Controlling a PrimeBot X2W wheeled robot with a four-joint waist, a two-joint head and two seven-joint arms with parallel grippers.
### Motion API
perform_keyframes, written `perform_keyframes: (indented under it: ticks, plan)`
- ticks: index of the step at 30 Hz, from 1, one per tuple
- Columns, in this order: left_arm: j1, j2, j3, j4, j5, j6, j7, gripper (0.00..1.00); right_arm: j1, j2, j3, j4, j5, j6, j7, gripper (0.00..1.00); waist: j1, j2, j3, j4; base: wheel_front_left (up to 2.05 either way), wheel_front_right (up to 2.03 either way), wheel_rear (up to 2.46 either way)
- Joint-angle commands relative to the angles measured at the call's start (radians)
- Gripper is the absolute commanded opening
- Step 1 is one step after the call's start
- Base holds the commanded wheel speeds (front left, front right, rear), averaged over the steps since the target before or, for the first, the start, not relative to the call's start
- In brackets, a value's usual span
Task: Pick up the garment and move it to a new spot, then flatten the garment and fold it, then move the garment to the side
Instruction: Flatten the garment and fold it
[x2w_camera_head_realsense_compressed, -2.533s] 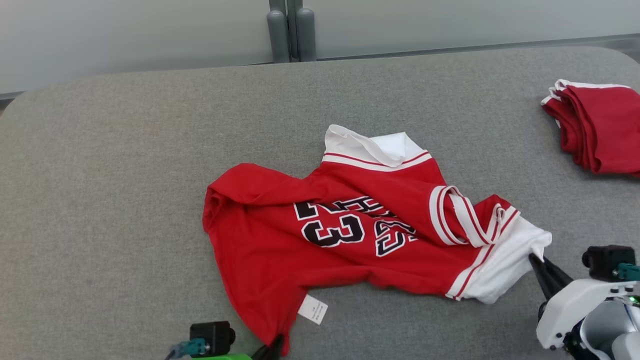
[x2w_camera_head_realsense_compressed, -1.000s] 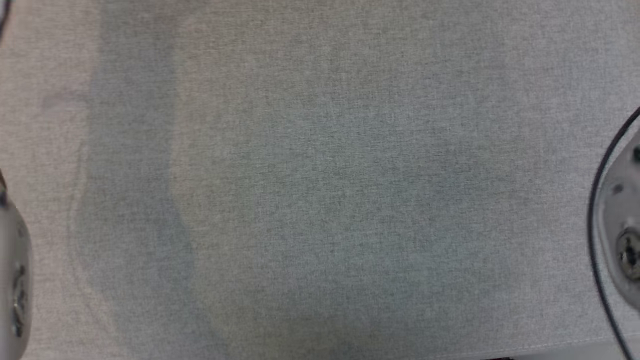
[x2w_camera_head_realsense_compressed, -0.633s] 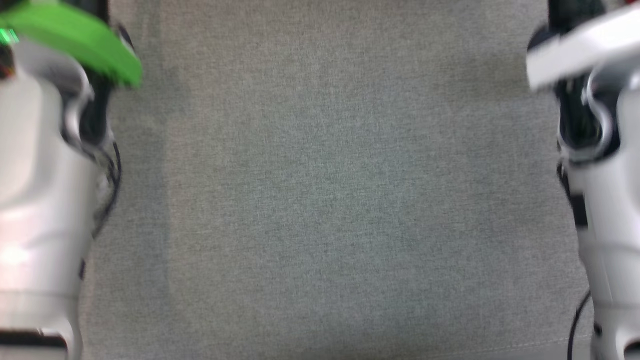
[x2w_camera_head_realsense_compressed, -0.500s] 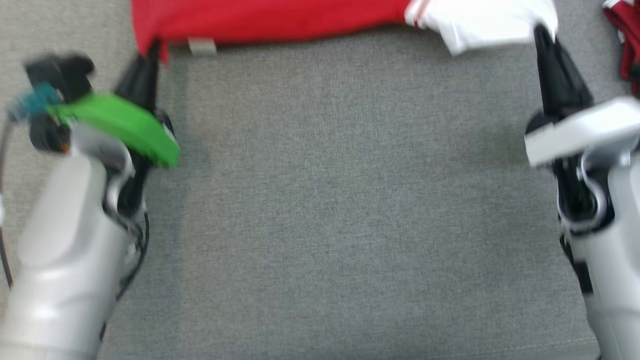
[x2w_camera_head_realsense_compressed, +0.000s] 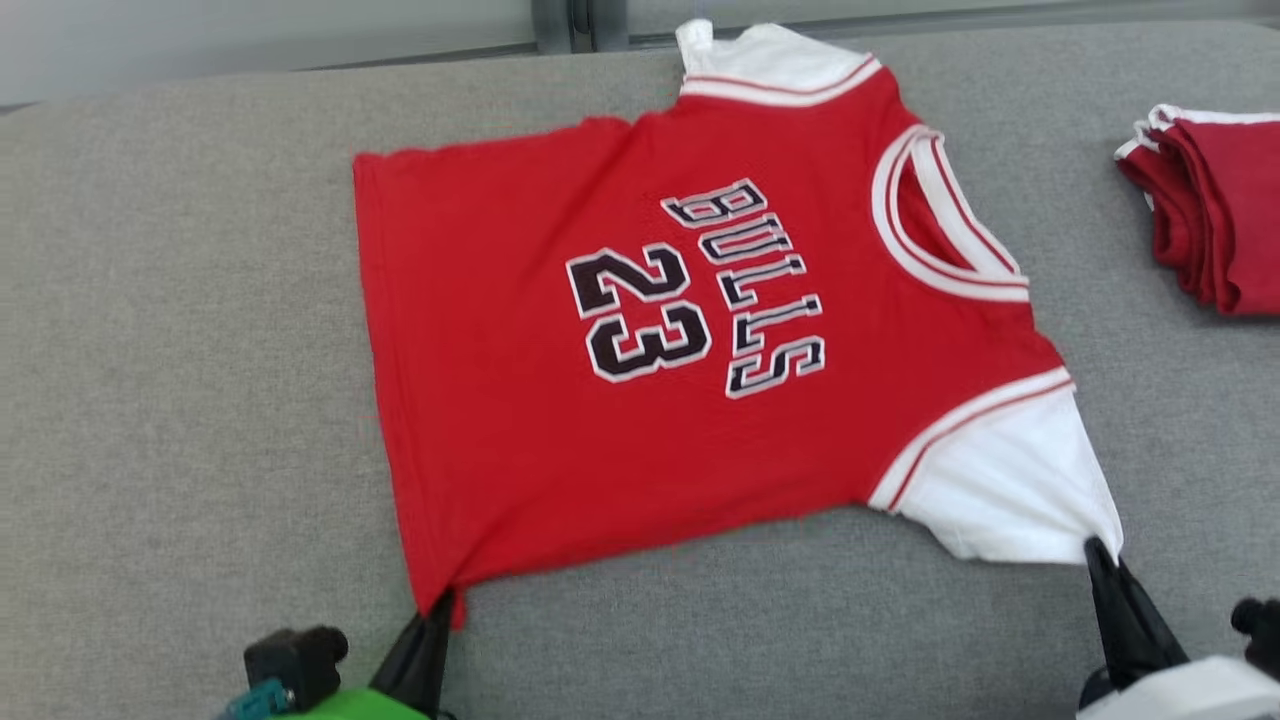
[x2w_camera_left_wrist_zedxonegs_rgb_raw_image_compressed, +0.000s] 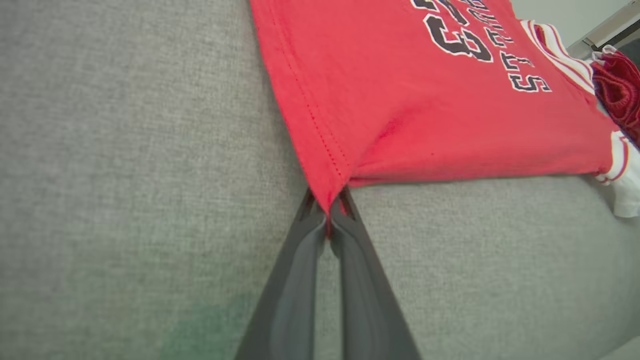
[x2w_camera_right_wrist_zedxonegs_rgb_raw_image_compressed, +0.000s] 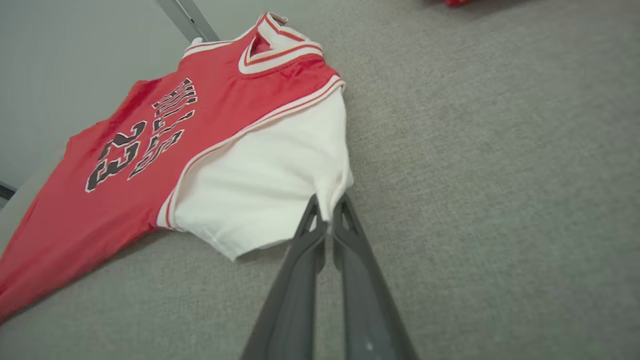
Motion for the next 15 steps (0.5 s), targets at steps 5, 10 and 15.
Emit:
perform_keyframes:
  ticks: [5,10,15]
  plan:
    - [0.170,-0.006,-0.018,-0.147,-0.033,0.064,0.025,0.00,0.162,0.023,-0.020,-0.045,0.035,-0.002,-0.011,0.00,0.0001,0.0000,-0.043,0.039,0.00,0.00,0.00]
    - [0.163,0.014,-0.044,-0.251,-0.028,0.079,0.091,0.00,0.140,0.000,-0.023,-0.089,0.017,-0.002,0.011,0.00,0.0001,0.0000,-0.021,0.046,0.00,0.00,0.00]
    - [0.081,0.045,-0.033,-0.354,-0.019,0.092,0.160,0.00,0.031,-0.056,-0.019,-0.173,-0.006,-0.001,0.079,0.00,0.0001,0.0000,0.012,0.058,0.00,0.00,0.00]
